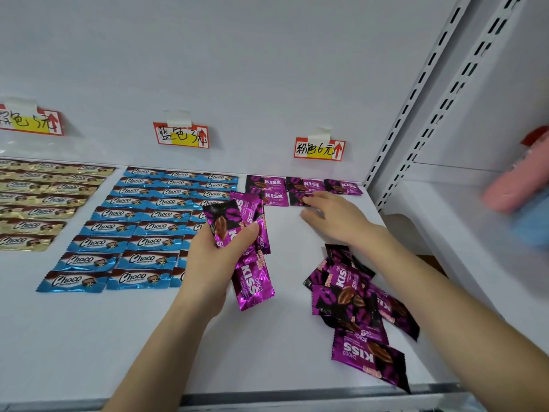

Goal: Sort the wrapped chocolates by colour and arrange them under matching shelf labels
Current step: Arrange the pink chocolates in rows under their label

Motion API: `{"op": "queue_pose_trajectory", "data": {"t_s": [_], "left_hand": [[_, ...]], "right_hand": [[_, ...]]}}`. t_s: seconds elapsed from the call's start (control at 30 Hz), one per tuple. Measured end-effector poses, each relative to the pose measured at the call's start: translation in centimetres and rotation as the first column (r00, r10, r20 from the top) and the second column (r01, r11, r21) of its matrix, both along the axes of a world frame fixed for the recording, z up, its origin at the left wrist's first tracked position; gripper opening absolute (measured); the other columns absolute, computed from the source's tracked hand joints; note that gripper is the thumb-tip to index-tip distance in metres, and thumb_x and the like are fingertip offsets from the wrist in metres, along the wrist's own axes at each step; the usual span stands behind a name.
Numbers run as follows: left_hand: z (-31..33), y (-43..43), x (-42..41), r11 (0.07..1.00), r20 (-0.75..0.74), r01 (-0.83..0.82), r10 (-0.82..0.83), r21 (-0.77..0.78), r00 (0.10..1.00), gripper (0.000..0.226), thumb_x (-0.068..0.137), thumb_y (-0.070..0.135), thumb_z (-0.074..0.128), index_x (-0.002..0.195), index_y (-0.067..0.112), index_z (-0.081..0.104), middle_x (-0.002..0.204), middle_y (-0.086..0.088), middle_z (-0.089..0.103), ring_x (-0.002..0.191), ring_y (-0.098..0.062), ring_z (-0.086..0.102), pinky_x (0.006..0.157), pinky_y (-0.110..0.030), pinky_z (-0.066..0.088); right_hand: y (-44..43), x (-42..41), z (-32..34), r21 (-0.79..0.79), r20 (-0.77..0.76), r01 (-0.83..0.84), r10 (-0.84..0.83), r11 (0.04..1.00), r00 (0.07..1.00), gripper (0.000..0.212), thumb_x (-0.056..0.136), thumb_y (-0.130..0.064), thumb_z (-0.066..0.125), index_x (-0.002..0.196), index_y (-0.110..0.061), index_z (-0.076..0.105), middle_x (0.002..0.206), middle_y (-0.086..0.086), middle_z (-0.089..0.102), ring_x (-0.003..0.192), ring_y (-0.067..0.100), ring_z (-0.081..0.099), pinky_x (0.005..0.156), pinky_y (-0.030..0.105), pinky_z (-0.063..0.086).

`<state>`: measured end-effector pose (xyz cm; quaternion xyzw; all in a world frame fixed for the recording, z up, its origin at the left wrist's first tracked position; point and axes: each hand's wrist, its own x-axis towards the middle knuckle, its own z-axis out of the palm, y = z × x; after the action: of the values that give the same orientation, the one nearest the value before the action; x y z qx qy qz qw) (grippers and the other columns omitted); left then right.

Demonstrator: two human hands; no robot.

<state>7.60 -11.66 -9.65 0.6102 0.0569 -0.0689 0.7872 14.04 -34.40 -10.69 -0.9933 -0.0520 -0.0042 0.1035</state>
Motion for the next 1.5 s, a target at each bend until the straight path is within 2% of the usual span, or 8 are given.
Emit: {"op": "queue_pose_trajectory", "data": {"t_s": [0.43,0.53,0.67,0.87,1.0,1.2,1.37,1.5], "left_hand": [[0.0,-0.1,-0.3,0.996,0.015,0.049,-0.050,0.073,0.999,0.020,0.078,0.018,0.071,0.096,0.015,0.061,0.086,0.000,0.073,0.075,-0.019,0.071,0.070,-0.036,0.055],[0.1,-0.1,-0.4,0.995,0.036,0.070,-0.073,0.069,0.997,0.018,0.078,0.014,0.070,0.094,0.013,0.063,0.086,-0.003,0.073,0.076,-0.021,0.071,0.069,-0.036,0.055],[0.5,-0.2,-0.6,0.994,0.065,0.097,-0.101,0.049,0.993,0.014,0.078,0.012,0.070,0.090,0.015,0.064,0.080,0.000,0.074,0.074,-0.020,0.071,0.064,-0.031,0.054],[1.4,-0.5,-1.5,0.995,0.121,0.094,-0.097,0.030,0.988,0.020,0.078,0.014,0.069,0.096,0.016,0.063,0.083,0.002,0.074,0.078,-0.019,0.071,0.071,-0.035,0.055],[1.9,-0.9,-2.4,0.995,0.156,0.102,-0.104,0.020,0.982,0.025,0.076,0.015,0.069,0.100,0.014,0.062,0.085,0.001,0.074,0.078,-0.019,0.071,0.069,-0.031,0.055],[2.7,-0.5,-3.1,0.994,0.087,0.009,0.001,-0.113,0.996,0.020,0.080,0.011,0.065,0.100,0.012,0.060,0.089,-0.007,0.073,0.079,-0.024,0.072,0.070,-0.039,0.057],[3.8,-0.6,-3.0,0.991,0.123,0.072,-0.058,-0.110,0.991,0.020,0.078,0.012,0.067,0.097,0.010,0.061,0.084,-0.006,0.073,0.076,-0.022,0.072,0.064,-0.034,0.058],[4.0,-1.5,-3.0,0.996,0.156,0.091,-0.088,-0.012,0.984,0.018,0.076,0.009,0.071,0.091,0.011,0.062,0.078,-0.004,0.073,0.071,-0.022,0.071,0.062,-0.032,0.056]], "right_hand": [[0.2,0.0,0.6,-0.024,0.043,-0.038,0.039,0.999,0.998,0.041,0.097,-0.031,0.039,0.132,-0.012,0.049,0.135,0.007,0.049,0.126,0.028,0.039,0.099,0.036,0.033],[1.5,-1.0,1.9,0.218,0.174,-0.042,0.004,0.975,0.985,0.033,0.096,-0.024,0.045,0.122,-0.008,0.057,0.122,0.005,0.058,0.117,0.023,0.048,0.091,0.023,0.035],[4.2,-4.2,4.5,0.698,0.079,-0.074,0.026,0.712,0.996,0.017,0.093,-0.023,0.052,0.106,-0.020,0.062,0.092,-0.013,0.064,0.088,0.006,0.064,0.068,0.008,0.044],[5.2,-8.1,6.7,0.925,-0.063,0.028,0.081,0.378,0.995,0.006,0.088,-0.023,0.059,0.091,-0.023,0.063,0.069,-0.010,0.070,0.066,0.005,0.066,0.056,0.017,0.049],[5.7,-9.5,6.6,0.870,0.021,-0.047,0.060,0.490,0.998,0.006,0.082,-0.021,0.066,0.086,-0.025,0.064,0.068,-0.016,0.068,0.066,-0.002,0.063,0.057,0.016,0.051],[4.9,-10.3,6.7,0.905,0.034,-0.008,-0.054,0.425,0.998,0.013,0.089,-0.017,0.057,0.082,-0.026,0.062,0.077,0.008,0.052,0.072,0.013,0.051,0.059,0.018,0.051],[4.5,-11.0,7.3,0.808,0.068,-0.091,0.062,0.582,0.996,0.022,0.090,-0.020,0.057,0.091,-0.042,0.059,0.086,0.003,0.067,0.074,0.008,0.061,0.065,0.016,0.051],[4.4,-11.1,7.6,0.716,0.144,-0.157,0.076,0.680,0.987,0.016,0.086,-0.021,0.062,0.091,-0.036,0.061,0.073,-0.007,0.064,0.069,0.005,0.060,0.067,0.016,0.047]]}}
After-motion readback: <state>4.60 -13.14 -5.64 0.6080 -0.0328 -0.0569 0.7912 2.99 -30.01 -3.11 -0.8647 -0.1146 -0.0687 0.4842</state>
